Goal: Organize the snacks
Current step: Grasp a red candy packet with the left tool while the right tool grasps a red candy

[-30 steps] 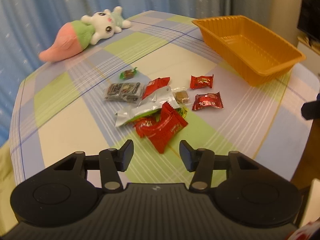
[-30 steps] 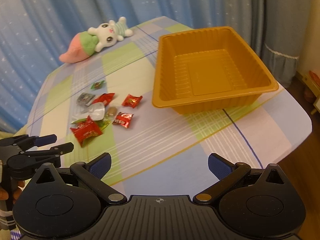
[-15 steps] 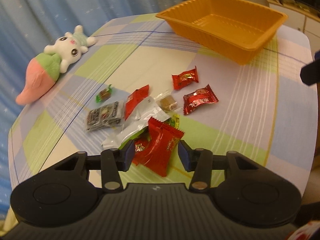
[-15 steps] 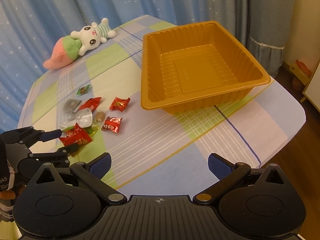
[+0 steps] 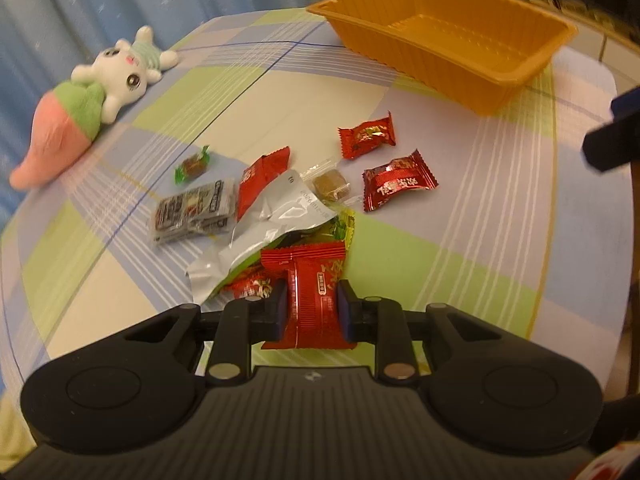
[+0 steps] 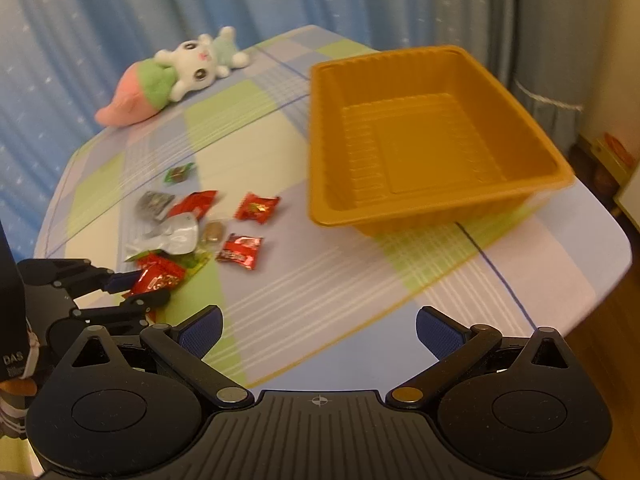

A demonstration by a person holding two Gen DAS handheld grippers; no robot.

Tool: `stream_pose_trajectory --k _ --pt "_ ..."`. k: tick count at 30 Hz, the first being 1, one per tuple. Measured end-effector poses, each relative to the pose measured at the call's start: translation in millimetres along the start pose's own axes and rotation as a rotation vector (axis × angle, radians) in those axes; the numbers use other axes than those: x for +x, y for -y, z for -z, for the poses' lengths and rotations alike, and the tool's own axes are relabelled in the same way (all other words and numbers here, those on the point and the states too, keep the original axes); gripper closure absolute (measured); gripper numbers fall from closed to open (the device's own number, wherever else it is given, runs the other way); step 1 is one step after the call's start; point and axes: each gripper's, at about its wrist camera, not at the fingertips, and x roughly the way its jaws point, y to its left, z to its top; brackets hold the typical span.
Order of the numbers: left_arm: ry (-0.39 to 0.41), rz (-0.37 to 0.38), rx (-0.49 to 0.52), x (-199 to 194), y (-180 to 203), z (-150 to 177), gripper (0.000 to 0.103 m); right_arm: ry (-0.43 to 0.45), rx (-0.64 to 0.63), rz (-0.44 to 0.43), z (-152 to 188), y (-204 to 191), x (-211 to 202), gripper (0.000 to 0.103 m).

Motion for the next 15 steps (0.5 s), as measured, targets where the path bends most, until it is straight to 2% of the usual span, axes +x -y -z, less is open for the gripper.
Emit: stream_pose_trajectory --k 4,5,7,10,12,15 --pt "0.022 0.033 -0.092 -16.3 -11.9 5.0 0.079 0.022 -0.098 -0.047 -2.6 -17.5 7.9 0.002" --pt "0.029 0.041 -0.118 -21.0 -15.4 6.2 0.079 0.03 -0.127 -0.062 -3.1 -22.1 10.3 0.006" --pt "0.044 0.05 -0.17 -30.4 -23.4 8.8 0.079 0.023 -0.192 -0.098 -5.8 -30.8 18.1 0.025" --pt "0.055 0.039 -0.236 -41.6 -36.8 13.3 0.079 0.03 -0.272 -0.141 -10.3 -41.4 30.8 0.032" --pt "0.06 0.023 -0.275 -47.5 -46.5 16.9 0.079 0.035 -0.327 -0.164 -14.9 -47.1 40.1 0.041" --pt "0.064 -0.001 -0.332 -54.4 -62.6 23.7 0.079 0.033 -0.402 -0.191 -24.2 -54.7 57.2 0.047"
